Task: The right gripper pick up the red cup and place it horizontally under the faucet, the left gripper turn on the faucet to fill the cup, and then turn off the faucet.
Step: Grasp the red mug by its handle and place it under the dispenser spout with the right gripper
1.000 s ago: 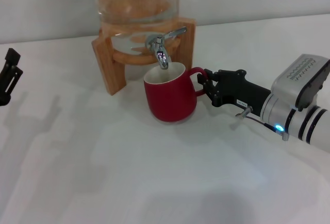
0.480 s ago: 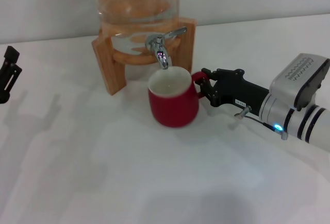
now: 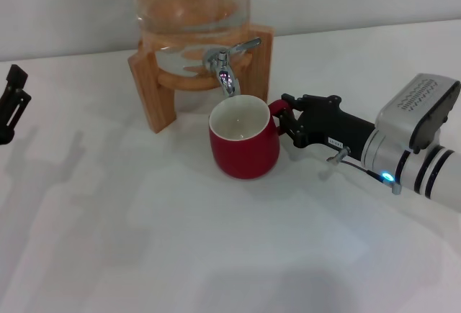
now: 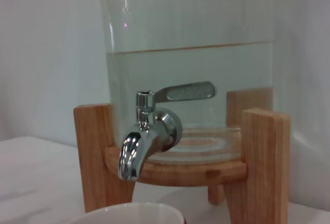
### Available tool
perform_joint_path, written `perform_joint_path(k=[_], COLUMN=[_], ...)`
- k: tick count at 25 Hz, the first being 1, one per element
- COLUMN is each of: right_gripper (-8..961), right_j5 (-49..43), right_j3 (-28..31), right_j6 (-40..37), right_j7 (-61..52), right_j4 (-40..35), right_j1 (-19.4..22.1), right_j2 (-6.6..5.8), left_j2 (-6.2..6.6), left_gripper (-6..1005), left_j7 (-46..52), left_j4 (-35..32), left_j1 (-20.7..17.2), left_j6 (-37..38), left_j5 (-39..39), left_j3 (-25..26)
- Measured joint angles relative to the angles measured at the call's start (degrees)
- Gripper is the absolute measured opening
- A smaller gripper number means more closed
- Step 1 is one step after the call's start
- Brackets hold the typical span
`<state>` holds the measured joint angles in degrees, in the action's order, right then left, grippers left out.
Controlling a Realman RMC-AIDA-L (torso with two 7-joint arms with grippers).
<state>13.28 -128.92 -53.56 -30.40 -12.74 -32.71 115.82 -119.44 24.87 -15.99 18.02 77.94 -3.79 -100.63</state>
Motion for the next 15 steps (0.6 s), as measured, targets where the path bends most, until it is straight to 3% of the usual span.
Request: perform_joint_path(k=[15], right_gripper=[205], right_j5=[0.42], right_j3=[0.09], right_j6=[3.47], right_j7=[-0.11], right_j4=[-2.10], right_j1=[-0.54], right_j2=[0.11], left_j2=[0.00], left_gripper=[859], left_j7=[0.00], left_j4=[0.00], left_j1=[0.00], left_j6=[-0.07], left_j5=[0.10], left_j3=[-0.18])
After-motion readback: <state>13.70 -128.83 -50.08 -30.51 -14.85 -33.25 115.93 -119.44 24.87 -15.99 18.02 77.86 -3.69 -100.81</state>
